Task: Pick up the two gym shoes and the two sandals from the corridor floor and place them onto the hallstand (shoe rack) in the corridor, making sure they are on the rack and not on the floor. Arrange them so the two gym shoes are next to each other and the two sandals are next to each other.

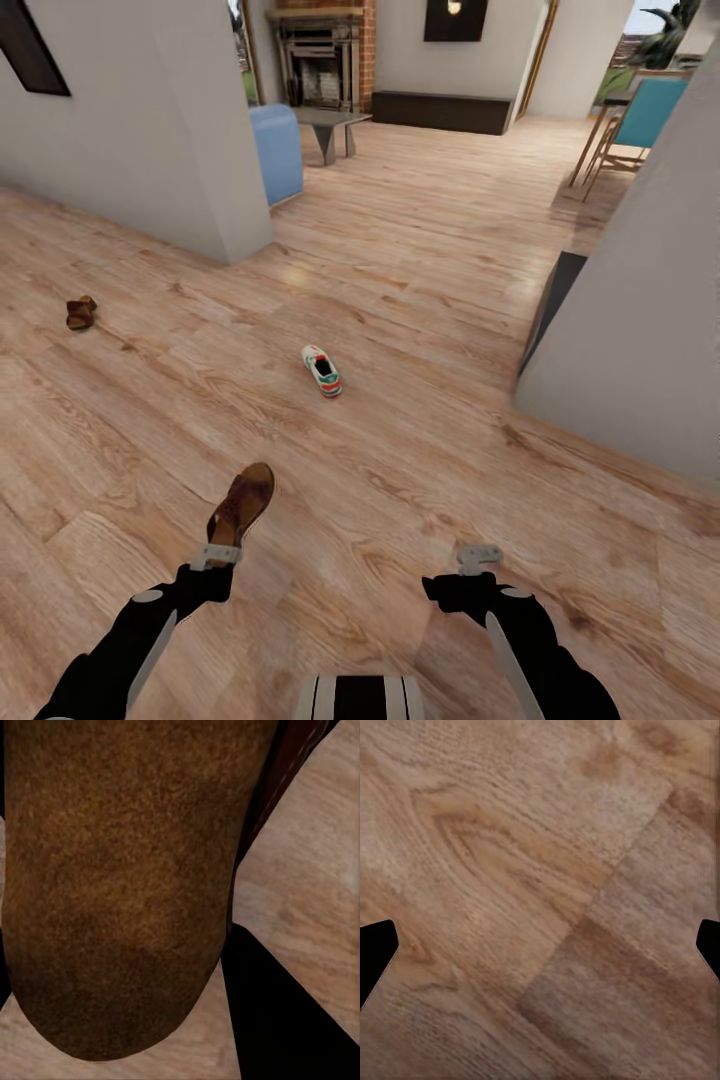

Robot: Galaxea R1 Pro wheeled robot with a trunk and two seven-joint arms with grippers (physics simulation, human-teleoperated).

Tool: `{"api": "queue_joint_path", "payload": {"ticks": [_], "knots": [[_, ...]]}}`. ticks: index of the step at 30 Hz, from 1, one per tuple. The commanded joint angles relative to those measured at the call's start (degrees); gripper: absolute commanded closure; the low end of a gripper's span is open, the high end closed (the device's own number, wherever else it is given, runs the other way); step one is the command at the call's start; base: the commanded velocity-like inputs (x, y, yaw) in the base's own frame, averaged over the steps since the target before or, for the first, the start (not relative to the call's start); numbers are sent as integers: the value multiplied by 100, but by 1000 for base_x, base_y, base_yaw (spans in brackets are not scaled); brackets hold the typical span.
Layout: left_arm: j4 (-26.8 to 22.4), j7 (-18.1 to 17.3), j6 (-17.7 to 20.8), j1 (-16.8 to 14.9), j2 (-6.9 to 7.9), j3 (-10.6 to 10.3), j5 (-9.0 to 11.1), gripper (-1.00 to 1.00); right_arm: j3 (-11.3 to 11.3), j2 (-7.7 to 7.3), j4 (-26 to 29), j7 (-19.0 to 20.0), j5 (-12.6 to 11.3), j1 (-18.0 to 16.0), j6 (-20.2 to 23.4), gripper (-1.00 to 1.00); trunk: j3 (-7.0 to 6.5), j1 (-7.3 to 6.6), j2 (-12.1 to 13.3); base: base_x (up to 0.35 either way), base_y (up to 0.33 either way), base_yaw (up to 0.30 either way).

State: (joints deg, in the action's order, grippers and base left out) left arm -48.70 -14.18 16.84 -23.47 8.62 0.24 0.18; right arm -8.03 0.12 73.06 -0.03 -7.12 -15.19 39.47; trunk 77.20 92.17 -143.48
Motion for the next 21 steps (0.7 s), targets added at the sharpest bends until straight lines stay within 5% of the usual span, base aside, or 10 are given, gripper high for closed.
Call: {"api": "queue_joint_path", "payload": {"ticks": [1, 8, 21], "knots": [[-8, -38, 37, 0, 0, 91, -11, 100, 3, 1, 6, 0, -27, -2, 26, -100, -28, -3, 0, 0, 0, 0], [-8, -35, 39, 0, -1, 383, -17, 100, 3, 2, 6, 8, -26, -2, 26, -100, -249, -21, 10, 0, 0, 0], [-8, -41, 39, 0, -1, 423, -18, 100, 3, 2, 6, 11, -26, -2, 26, -100, -651, -94, 104, 0, 0, 0]]}}
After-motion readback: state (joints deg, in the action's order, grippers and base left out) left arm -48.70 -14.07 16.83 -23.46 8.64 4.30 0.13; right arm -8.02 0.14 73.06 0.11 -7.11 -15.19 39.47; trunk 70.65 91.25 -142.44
